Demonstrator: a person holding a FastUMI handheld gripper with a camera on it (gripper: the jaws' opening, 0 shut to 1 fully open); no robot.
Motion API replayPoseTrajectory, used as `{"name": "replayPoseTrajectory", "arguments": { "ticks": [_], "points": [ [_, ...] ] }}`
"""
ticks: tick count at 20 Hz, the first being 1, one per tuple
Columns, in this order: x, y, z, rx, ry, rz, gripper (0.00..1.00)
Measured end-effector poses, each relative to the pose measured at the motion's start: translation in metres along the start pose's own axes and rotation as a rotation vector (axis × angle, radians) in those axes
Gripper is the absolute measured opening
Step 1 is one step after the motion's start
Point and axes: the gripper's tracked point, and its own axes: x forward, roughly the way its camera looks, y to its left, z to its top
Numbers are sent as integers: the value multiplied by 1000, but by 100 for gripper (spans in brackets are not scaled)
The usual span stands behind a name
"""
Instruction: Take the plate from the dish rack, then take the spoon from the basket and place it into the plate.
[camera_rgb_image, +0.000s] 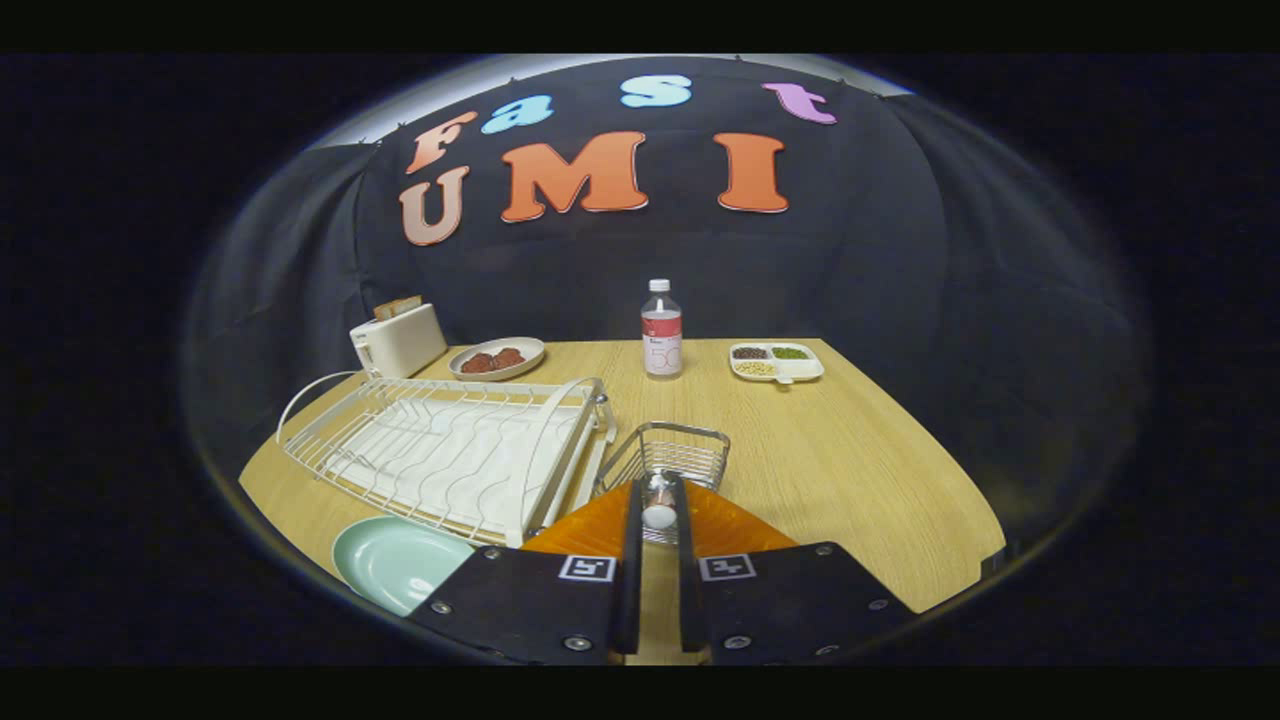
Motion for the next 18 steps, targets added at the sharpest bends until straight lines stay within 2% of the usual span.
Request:
{"name": "replayPoseTrajectory", "arguments": {
  "ticks": [9,18],
  "points": [
    [11,-4,28,60,27,8,8],
    [-31,-3,60,23,1,26,8]
  ]
}}
